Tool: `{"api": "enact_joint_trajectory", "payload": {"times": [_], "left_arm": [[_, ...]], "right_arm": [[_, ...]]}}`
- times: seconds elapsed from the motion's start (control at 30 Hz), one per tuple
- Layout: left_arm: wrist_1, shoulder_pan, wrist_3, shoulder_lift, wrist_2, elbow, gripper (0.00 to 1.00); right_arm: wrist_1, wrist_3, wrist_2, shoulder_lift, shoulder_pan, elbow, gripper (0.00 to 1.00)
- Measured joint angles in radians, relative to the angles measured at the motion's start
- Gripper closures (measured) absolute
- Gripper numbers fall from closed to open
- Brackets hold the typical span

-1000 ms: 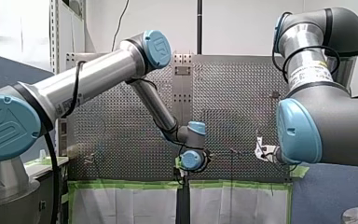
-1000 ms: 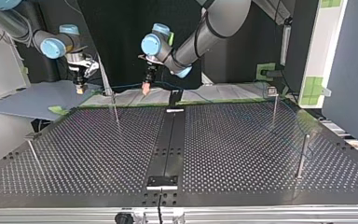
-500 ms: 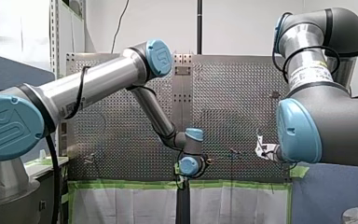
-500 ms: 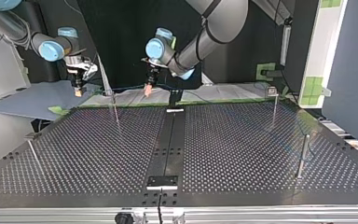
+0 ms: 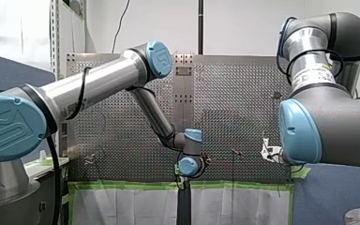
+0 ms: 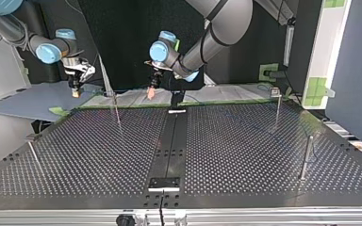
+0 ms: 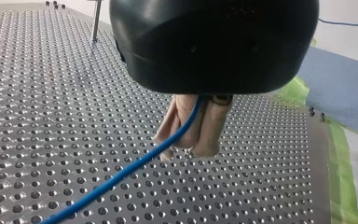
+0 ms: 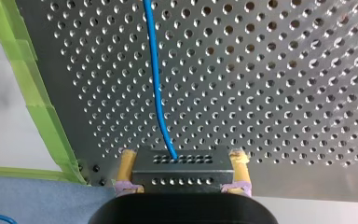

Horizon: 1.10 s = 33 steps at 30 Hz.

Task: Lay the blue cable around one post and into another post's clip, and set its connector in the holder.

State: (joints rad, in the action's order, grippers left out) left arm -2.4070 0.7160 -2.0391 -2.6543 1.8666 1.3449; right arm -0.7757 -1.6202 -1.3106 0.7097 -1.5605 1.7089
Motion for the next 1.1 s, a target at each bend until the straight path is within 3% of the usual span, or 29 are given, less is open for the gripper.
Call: {"api": "enact_joint_trajectory", "payload": {"times": [0.2,0.6,0.87,1.1], "left_arm": [[0.015,0.0,0.01,0.001,0.0,-0.002,1.0],[0.008,0.01,0.038,0.0,-0.001,-0.033,1.0],[-0.023,0.014,0.094,0.0,0.009,-0.034,1.0],[-0.044,0.022,0.112,0.0,0.013,-0.028,1.0]], "right_arm": [[0.036,0.005,-0.001,-0.002,0.009,-0.026,1.0],[0.035,0.006,-0.002,-0.004,0.015,-0.046,1.0],[0.038,0.009,-0.003,-0.006,0.016,-0.047,1.0],[0.036,0.013,-0.004,-0.022,0.017,-0.047,1.0]]}}
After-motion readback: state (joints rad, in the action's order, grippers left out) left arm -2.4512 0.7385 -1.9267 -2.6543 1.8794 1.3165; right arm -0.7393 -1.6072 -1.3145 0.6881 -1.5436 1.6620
